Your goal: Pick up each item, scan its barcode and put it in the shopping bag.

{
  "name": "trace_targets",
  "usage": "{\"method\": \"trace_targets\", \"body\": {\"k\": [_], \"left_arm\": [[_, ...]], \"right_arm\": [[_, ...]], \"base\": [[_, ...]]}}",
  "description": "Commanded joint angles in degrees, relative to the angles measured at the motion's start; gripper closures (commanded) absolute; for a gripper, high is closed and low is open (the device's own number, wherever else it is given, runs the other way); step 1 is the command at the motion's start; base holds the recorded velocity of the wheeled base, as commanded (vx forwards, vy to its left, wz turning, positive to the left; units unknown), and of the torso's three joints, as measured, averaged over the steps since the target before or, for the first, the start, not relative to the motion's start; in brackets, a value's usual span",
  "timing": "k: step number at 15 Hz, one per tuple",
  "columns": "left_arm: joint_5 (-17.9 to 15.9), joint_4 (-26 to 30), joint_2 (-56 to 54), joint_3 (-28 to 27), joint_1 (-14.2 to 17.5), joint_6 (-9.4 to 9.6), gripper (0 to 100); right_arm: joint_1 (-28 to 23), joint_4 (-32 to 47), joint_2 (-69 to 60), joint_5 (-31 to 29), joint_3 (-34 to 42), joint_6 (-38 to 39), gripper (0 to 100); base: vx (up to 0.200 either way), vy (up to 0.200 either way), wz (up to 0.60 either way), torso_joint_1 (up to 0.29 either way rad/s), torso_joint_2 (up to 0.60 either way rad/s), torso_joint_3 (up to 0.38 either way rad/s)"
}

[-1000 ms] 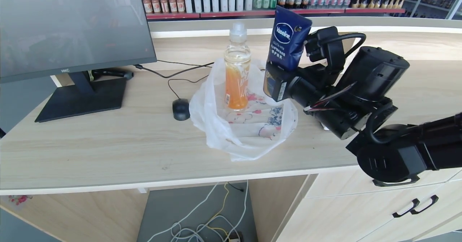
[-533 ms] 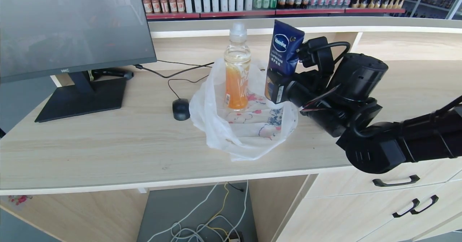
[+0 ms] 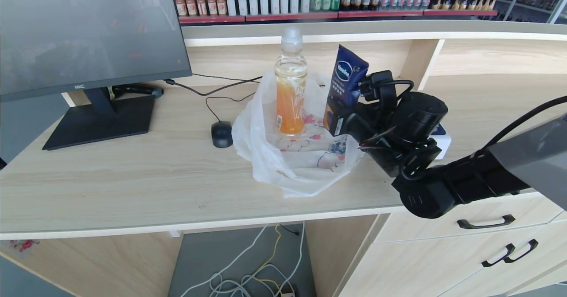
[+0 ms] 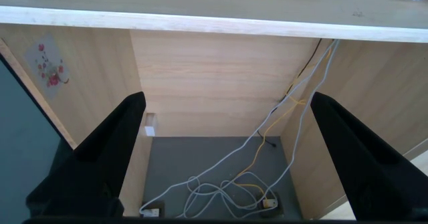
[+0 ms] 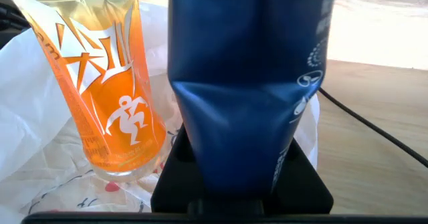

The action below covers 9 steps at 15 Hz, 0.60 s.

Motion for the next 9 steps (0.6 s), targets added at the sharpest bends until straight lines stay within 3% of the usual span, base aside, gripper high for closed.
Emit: {"method": "trace_targets", "body": {"k": [1,9], "left_arm": [[0.0,0.0,0.0,0.0,0.0,-0.02,0],[0.0,0.0,0.0,0.0,0.0,-0.02,0]], "right_arm": [[-0.6,0.0,1.0,0.0,-0.1,0.0,100],[0.0,0.0,1.6,-0.1,0.3,-0.1,100]], "base": [[0.0,0.0,0.0,0.0,0.0,0.0],[0.0,0.0,0.0,0.0,0.0,0.0]]}}
